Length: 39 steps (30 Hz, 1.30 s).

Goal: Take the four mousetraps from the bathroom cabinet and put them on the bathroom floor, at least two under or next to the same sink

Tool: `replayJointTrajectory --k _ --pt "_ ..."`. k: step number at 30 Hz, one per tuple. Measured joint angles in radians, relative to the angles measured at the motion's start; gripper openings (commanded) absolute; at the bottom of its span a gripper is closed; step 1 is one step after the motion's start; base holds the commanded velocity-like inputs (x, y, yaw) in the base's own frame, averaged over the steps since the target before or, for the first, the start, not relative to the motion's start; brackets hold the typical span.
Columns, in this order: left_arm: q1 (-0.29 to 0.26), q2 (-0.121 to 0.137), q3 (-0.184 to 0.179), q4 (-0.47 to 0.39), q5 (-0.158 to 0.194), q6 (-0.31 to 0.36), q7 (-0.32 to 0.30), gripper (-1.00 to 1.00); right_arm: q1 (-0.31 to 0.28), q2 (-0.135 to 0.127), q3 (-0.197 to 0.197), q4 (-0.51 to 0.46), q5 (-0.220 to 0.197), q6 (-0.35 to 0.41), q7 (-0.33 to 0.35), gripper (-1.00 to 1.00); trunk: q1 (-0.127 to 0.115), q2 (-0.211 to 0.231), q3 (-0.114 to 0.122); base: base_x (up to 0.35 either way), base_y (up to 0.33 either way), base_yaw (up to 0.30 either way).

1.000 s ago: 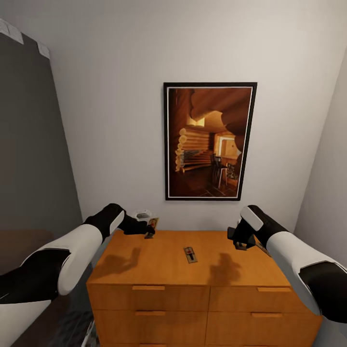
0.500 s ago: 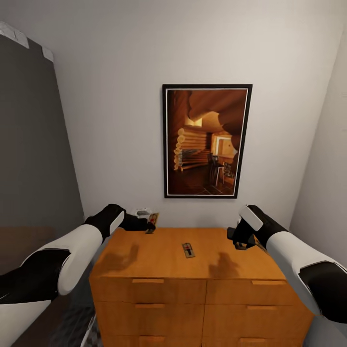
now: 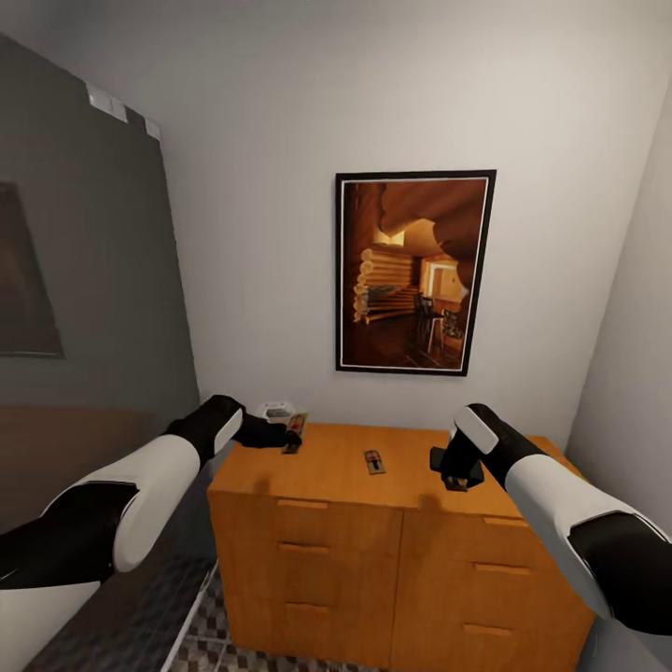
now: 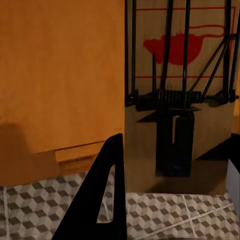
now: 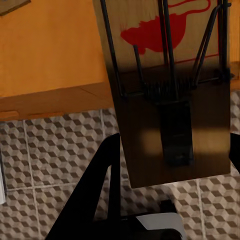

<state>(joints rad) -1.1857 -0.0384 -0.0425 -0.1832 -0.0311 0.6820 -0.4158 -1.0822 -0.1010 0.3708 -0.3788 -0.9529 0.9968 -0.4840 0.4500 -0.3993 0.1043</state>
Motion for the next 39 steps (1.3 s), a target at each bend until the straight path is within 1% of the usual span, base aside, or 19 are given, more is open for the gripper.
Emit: replayJointTrajectory --k 6,8,9,12,15,18,20,26,32,39 --pt "0.000 -0.004 -0.001 0.045 -0.002 0.000 0.083 -1.00 0.001 0.003 0.002 0.000 0.000 0.000 0.000 -1.00 0.000 0.000 0.000 -0.130 -0.027 0.048" --pt "0.000 -0.005 -0.001 0.058 -0.001 -0.001 0.102 -1.00 0.001 0.005 0.008 0.000 0.000 0.000 0.000 -1.00 0.000 0.000 0.000 -0.230 -0.004 0.122" --pt "0.000 -0.005 0.000 0.062 0.000 -0.002 0.109 -1.00 0.001 0.005 0.018 0.000 0.000 0.000 0.000 -1.00 0.000 0.000 0.000 -0.266 -0.002 0.179" --pt "0.000 -0.006 0.000 0.065 0.001 -0.003 0.114 -1.00 0.001 0.006 0.036 0.000 0.000 -0.004 0.001 -1.00 0.000 0.000 0.002 -0.288 -0.001 0.212" --pt "0.000 -0.006 0.001 0.066 0.003 -0.003 0.116 -1.00 0.001 0.006 0.062 0.000 -0.001 -0.027 0.002 -1.00 0.000 0.000 0.004 -0.307 0.000 0.240" --pt "0.000 -0.006 0.002 0.068 0.003 -0.004 0.117 -1.00 0.001 0.007 0.077 0.000 -0.001 -0.044 0.002 -1.00 0.000 0.000 0.006 -0.305 0.000 0.248" --pt "0.000 -0.005 0.003 0.069 0.003 -0.003 0.117 -1.00 0.001 0.007 0.079 0.000 -0.001 -0.046 0.002 -1.00 0.000 0.000 0.007 -0.128 0.000 0.250" --pt "0.000 -0.004 0.004 0.075 0.004 -0.008 0.119 -1.00 0.001 0.007 0.081 0.000 -0.002 -0.049 0.032 -1.00 0.000 0.000 0.010 -0.100 0.016 0.163" --pt "0.000 -0.005 0.004 0.076 0.005 -0.008 0.119 -1.00 0.001 0.007 0.082 0.000 -0.001 -0.049 0.037 -1.00 0.000 0.000 0.011 -0.254 0.059 0.060" --pt "0.000 -0.005 0.004 0.077 0.004 -0.008 0.119 -1.00 0.001 0.009 0.082 0.000 -0.001 -0.049 0.039 -1.00 0.000 0.000 0.017 -0.293 0.073 0.159"
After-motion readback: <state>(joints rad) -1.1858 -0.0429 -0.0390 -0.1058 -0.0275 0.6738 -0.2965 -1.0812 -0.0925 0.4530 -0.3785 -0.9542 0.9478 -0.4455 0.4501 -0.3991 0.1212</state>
